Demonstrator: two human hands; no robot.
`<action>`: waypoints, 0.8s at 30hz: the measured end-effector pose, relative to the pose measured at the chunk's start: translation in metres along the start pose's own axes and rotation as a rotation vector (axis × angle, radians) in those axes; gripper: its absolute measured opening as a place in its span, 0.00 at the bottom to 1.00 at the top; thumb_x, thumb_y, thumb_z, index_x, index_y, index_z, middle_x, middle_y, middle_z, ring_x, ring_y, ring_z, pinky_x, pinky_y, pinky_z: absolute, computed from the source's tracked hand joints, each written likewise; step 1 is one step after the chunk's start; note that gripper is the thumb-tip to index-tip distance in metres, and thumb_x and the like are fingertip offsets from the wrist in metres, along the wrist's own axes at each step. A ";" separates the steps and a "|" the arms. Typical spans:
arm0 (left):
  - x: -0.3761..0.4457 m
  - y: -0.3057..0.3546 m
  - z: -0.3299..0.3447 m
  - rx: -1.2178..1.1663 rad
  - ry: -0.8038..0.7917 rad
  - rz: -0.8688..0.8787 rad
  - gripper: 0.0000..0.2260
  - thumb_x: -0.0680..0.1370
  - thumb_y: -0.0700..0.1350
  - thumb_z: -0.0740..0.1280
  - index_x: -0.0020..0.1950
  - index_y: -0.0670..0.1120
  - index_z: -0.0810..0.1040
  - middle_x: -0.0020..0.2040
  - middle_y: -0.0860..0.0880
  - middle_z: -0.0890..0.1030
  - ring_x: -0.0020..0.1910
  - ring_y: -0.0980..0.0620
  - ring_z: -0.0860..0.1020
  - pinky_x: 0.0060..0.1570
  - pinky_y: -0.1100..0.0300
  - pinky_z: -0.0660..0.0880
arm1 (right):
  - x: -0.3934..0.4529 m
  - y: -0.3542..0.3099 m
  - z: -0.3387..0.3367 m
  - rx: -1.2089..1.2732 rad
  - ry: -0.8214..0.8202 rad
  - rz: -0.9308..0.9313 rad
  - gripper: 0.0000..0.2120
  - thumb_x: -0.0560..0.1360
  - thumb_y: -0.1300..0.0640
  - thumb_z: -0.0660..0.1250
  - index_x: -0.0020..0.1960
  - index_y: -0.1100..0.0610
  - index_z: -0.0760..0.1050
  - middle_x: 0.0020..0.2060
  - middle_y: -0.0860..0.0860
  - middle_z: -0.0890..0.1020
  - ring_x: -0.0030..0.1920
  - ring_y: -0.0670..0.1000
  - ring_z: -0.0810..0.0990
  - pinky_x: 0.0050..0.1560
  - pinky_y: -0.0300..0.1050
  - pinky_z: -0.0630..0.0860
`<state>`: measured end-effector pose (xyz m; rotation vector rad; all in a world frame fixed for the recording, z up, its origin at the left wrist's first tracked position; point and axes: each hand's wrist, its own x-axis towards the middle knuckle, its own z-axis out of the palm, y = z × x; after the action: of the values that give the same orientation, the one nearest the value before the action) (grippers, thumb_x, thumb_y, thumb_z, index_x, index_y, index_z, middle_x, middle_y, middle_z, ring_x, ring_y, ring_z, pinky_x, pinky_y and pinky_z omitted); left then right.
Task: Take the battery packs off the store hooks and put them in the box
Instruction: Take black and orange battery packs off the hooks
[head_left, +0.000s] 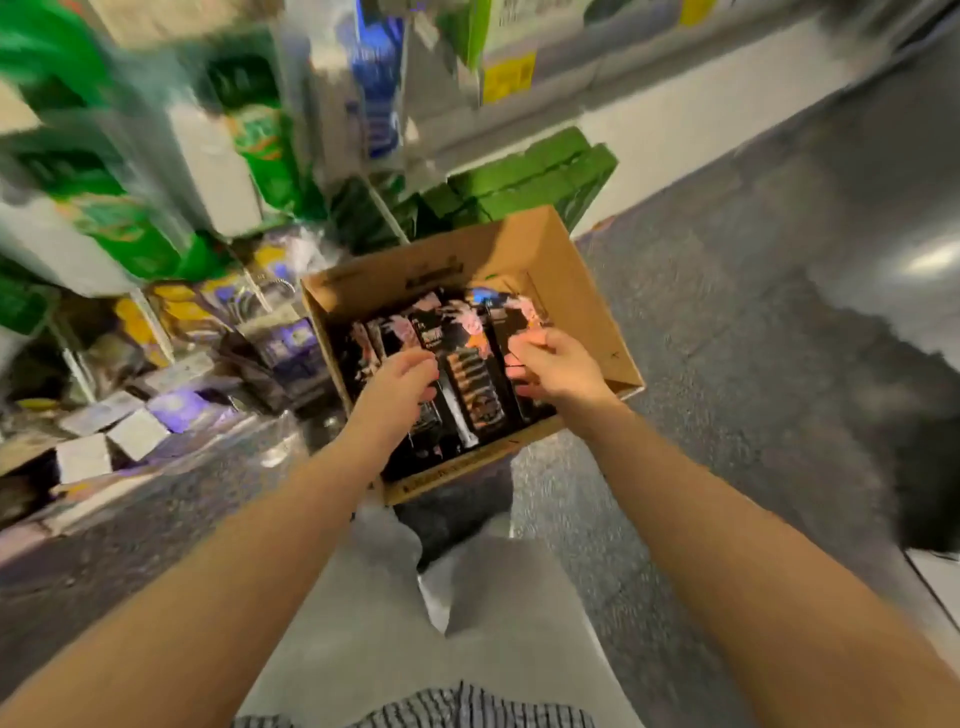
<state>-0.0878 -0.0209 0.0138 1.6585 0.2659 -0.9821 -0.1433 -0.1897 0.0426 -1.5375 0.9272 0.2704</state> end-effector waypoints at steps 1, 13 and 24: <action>0.011 -0.005 0.005 -0.012 0.014 -0.037 0.05 0.83 0.48 0.61 0.59 0.53 0.72 0.63 0.47 0.77 0.58 0.48 0.77 0.65 0.48 0.72 | 0.016 0.010 -0.005 -0.017 0.035 0.029 0.06 0.79 0.56 0.65 0.45 0.54 0.76 0.38 0.51 0.77 0.39 0.49 0.76 0.39 0.42 0.71; 0.076 -0.043 0.057 -0.042 0.118 -0.179 0.14 0.80 0.48 0.66 0.65 0.51 0.71 0.57 0.52 0.77 0.58 0.51 0.77 0.57 0.57 0.72 | 0.160 0.075 -0.042 -0.428 0.102 0.228 0.32 0.69 0.47 0.74 0.68 0.59 0.69 0.62 0.56 0.76 0.62 0.58 0.75 0.63 0.55 0.73; 0.093 -0.039 0.073 -0.153 0.227 -0.129 0.10 0.81 0.43 0.65 0.61 0.50 0.73 0.52 0.55 0.78 0.51 0.59 0.78 0.48 0.65 0.73 | 0.159 0.098 -0.036 -0.591 0.100 -0.035 0.14 0.72 0.55 0.72 0.51 0.52 0.67 0.48 0.48 0.75 0.50 0.50 0.76 0.45 0.42 0.74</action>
<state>-0.0880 -0.1015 -0.0816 1.6271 0.5928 -0.8454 -0.1192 -0.2768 -0.1241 -2.1222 0.9450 0.4751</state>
